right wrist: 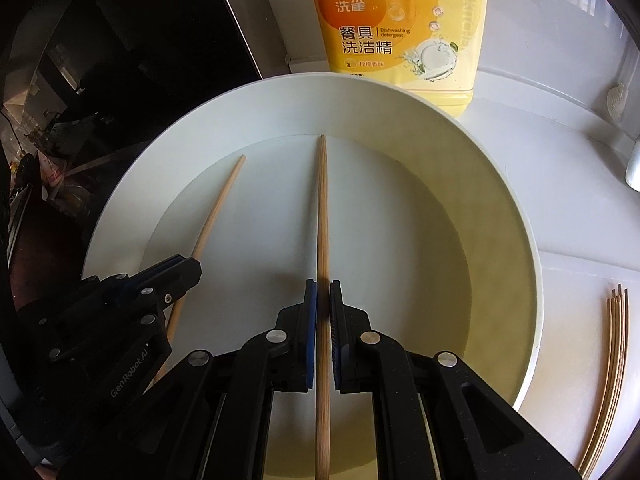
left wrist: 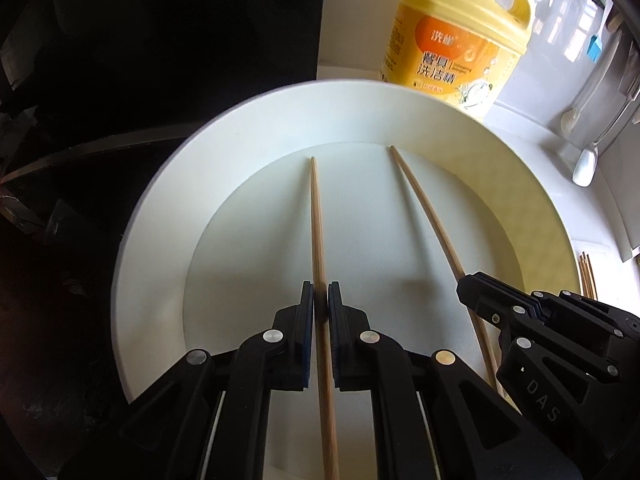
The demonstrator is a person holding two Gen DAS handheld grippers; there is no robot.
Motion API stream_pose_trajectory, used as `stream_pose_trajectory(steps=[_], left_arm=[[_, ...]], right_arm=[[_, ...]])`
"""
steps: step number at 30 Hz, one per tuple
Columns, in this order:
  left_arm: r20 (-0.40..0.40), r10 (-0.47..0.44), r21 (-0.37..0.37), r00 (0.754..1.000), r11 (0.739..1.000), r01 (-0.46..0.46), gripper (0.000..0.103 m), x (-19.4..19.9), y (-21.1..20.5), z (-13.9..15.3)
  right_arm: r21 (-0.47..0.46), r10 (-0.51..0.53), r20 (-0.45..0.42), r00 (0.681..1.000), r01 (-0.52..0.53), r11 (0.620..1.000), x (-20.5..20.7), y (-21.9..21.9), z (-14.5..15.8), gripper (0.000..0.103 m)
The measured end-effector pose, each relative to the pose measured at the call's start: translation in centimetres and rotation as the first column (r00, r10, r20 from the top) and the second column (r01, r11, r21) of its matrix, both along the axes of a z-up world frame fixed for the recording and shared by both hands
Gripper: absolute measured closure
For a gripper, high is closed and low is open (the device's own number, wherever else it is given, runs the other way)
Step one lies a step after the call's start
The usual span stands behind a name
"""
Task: Organize utensils
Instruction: 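Carry the chopstick in the right tool over the water basin and lower it in, then open the right tool to release the chopstick into the water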
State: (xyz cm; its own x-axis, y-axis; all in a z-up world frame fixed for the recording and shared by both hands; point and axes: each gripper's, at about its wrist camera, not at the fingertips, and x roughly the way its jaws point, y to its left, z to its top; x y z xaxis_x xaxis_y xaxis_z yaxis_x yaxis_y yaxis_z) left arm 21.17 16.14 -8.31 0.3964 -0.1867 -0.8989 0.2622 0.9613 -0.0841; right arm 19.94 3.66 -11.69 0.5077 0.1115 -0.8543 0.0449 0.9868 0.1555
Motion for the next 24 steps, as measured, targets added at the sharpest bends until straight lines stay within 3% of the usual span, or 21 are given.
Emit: stream_pose_trajectory(steps=[6, 8, 9, 10, 12, 15, 24], left_arm=[[-0.029, 0.004, 0.022, 1.000, 1.000, -0.004, 0.090, 0.2, -0.3, -1.0], [-0.023, 0.004, 0.034, 1.000, 0.999, -0.003, 0.080, 0.2, -0.3, -1.0], [-0.022, 0.010, 0.037, 1.000, 0.999, -0.009, 0.068, 0.2, -0.3, -0.9], [-0.017, 0.019, 0.036, 1.000, 0.999, -0.018, 0.054, 0.1, 0.0, -0.8], [0.003, 0.037, 0.027, 0.999, 0.999, -0.037, 0.044, -0.1, 0.5, -0.2], [0.022, 0.046, 0.045, 0.999, 0.998, -0.047, 0.041, -0.4, 0.9, 0.6], [0.105, 0.089, 0.034, 0.991, 0.995, -0.093, 0.020, -1.9, 2.8, 4.0]], right_arm=[[0.001, -0.005, -0.019, 1.000, 0.005, 1.000, -0.4, -0.2, -0.5, 0.097], [-0.005, -0.003, -0.022, 1.000, 0.003, 1.000, -0.8, 0.0, -0.5, 0.096], [-0.008, -0.004, -0.021, 1.000, 0.004, 1.000, -0.9, -0.1, -0.5, 0.094], [-0.009, -0.007, -0.017, 1.000, 0.007, 1.000, -1.0, -0.1, -0.4, 0.089], [-0.013, -0.012, -0.002, 1.000, 0.012, 1.000, -1.0, -0.1, -0.2, 0.082], [-0.021, -0.011, 0.036, 0.999, 0.011, 1.000, -1.6, -0.6, 0.7, 0.078], [-0.061, -0.018, 0.116, 0.993, 0.025, 0.998, -3.6, -1.0, 3.6, 0.055]])
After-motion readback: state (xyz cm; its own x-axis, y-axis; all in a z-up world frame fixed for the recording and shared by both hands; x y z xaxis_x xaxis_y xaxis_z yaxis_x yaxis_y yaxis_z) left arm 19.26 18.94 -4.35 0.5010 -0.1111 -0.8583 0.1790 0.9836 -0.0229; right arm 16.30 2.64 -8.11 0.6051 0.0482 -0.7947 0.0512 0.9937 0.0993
